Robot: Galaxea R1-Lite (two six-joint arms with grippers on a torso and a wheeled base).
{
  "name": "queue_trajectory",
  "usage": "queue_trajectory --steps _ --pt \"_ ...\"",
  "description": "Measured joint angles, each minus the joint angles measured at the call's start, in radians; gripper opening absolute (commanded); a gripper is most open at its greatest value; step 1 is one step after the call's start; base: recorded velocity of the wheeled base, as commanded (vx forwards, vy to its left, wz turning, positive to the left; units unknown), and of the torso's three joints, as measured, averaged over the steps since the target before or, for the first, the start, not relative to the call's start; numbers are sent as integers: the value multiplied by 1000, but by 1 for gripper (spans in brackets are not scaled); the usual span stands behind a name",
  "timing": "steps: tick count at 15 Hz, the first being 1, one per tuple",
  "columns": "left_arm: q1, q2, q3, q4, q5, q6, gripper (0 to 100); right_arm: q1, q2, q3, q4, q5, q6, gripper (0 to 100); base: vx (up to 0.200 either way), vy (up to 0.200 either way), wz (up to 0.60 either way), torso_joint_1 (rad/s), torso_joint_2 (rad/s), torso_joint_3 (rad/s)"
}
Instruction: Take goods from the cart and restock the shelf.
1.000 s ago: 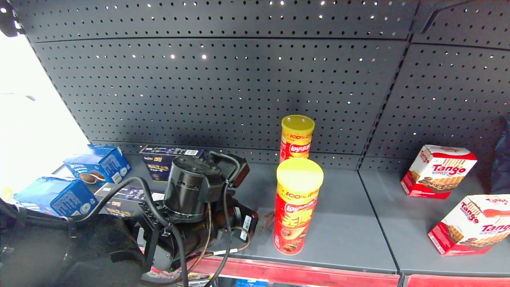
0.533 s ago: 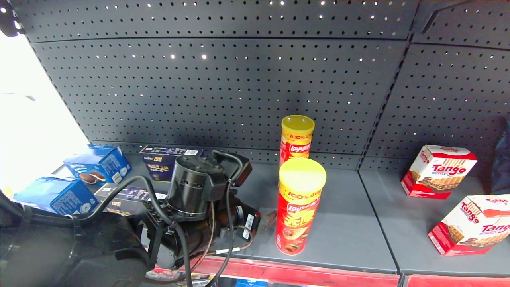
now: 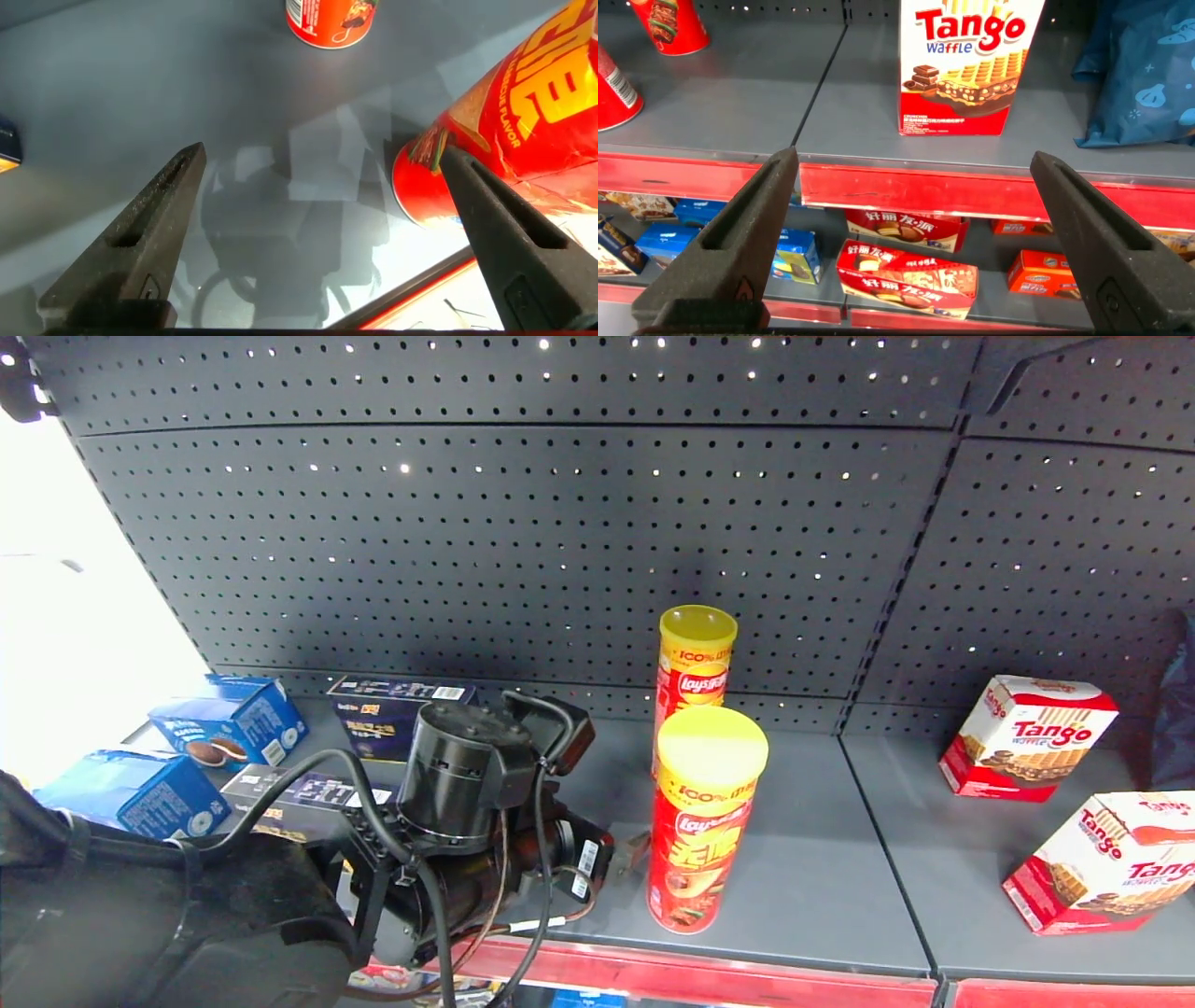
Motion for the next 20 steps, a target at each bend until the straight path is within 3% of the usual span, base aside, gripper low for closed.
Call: queue_trajectory --steps 3,9,13,20 --pt "1 4 -1 1 2 3 100 0 0 0 0 0 0 100 0 0 0 0 0 0" --pt "-21 -11 43 -3 13 60 100 0 0 0 0 0 0 100 0 0 0 0 0 0" --pt "-36 -14 36 -5 13 62 100 0 0 0 0 0 0 100 0 0 0 0 0 0" --pt "8 -10 29 -8 31 55 100 0 0 0 0 0 0 100 0 0 0 0 0 0"
